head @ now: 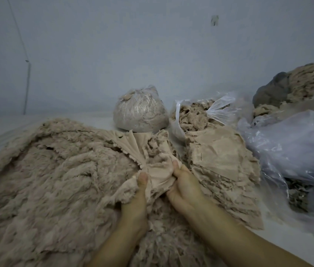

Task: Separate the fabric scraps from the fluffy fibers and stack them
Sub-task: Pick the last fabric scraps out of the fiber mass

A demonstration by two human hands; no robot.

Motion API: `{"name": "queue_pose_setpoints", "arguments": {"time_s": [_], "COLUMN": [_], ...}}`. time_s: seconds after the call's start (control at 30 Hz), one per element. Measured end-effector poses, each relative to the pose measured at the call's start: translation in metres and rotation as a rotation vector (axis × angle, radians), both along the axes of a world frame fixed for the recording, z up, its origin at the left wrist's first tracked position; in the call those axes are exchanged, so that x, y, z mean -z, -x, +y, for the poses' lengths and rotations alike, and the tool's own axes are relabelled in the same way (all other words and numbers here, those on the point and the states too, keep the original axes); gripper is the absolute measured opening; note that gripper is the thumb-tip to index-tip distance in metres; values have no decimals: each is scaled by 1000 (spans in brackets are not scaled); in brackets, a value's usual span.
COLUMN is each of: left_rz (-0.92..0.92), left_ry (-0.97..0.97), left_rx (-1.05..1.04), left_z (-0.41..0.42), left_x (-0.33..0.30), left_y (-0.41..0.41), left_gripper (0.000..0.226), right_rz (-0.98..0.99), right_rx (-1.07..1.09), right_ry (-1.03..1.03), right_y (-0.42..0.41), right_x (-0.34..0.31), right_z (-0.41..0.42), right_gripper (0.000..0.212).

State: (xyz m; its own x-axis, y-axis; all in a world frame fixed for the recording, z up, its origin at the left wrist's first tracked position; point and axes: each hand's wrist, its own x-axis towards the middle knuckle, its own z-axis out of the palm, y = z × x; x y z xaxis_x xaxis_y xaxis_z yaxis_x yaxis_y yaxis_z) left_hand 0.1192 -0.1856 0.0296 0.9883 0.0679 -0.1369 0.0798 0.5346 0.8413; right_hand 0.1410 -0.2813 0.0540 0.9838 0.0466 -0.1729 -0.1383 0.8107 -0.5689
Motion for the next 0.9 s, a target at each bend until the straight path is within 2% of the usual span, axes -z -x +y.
{"name": "queue_pose_setpoints", "arguments": {"time_s": [0.1, 0.23, 0.27, 0.33, 0.43, 0.53, 0.67, 0.73, 0.83, 0.9], "left_rz": [32, -5, -17, -23, 47, 124, 199, 230, 236, 222], "left_ry": [66, 139, 131, 71, -36, -8, -29, -5, 75, 140], "left_rx": [90, 155, 152, 170, 287, 350, 402, 375, 222, 157], "left_z": [-4, 4, 9, 16, 14, 12, 11, 9, 6, 7], "left_x": [2, 4, 3, 2, 3, 4, 4, 4, 7, 5], "left_y": [2, -3, -6, -9, -9, -9, -6, -6, -8, -11], "left_gripper": [59, 42, 35, 34, 42, 47, 29, 25, 18, 16], "right_rz": [38, 93, 62, -34, -51, -4, -5, -6, -12, -30], "right_rx": [24, 151, 123, -10, -177, -229, -261, -280, -292, -320], "right_ry": [19, 74, 134, 274, 343, 463, 616, 661, 703, 766], "right_y": [-8, -24, -22, -11, 7, 24, 42, 48, 52, 56], "right_x": [-2, -6, -6, -5, 9, 20, 26, 29, 33, 34], "right_z": [-1, -21, -27, -29, -23, -18, -18, -18, -20, -24], "right_gripper": [31, 27, 23, 18, 30, 32, 18, 16, 24, 21]}}
